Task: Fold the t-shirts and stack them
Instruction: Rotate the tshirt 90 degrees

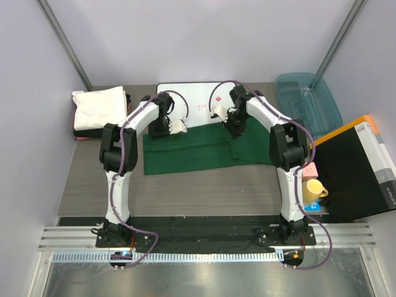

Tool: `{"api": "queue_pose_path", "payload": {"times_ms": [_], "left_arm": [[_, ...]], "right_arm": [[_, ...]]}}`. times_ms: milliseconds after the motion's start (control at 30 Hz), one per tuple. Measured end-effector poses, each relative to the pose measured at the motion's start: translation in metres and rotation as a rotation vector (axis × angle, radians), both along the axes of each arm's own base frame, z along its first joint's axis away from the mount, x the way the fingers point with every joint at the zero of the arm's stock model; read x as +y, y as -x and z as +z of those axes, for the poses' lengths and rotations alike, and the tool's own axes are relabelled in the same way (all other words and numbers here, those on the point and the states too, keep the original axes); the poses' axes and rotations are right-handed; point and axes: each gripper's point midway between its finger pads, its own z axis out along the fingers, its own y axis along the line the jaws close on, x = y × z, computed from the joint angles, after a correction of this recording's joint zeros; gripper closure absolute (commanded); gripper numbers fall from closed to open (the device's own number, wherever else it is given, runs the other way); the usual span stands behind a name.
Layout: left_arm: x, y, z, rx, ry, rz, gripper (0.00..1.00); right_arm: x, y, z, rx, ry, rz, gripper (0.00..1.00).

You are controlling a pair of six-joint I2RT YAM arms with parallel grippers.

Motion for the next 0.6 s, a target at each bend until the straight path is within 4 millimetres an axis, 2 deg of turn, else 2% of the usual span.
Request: {"api": "queue_pose_path", "payload": {"times_ms": [267,600], "left_arm": [[0.005,0.015,-0.009,0.052,-0.008,0.023,1.00],[0.005,0.022,-0.010,0.083,-0.004,0.025,1.00]], "right_arm": [[-0.004,0.000,-0.010,0.004,0.006,-0.013,0.99],[-0.005,-0.005,-0.012,-0.009,0.005,-0.017,0.99]]}}
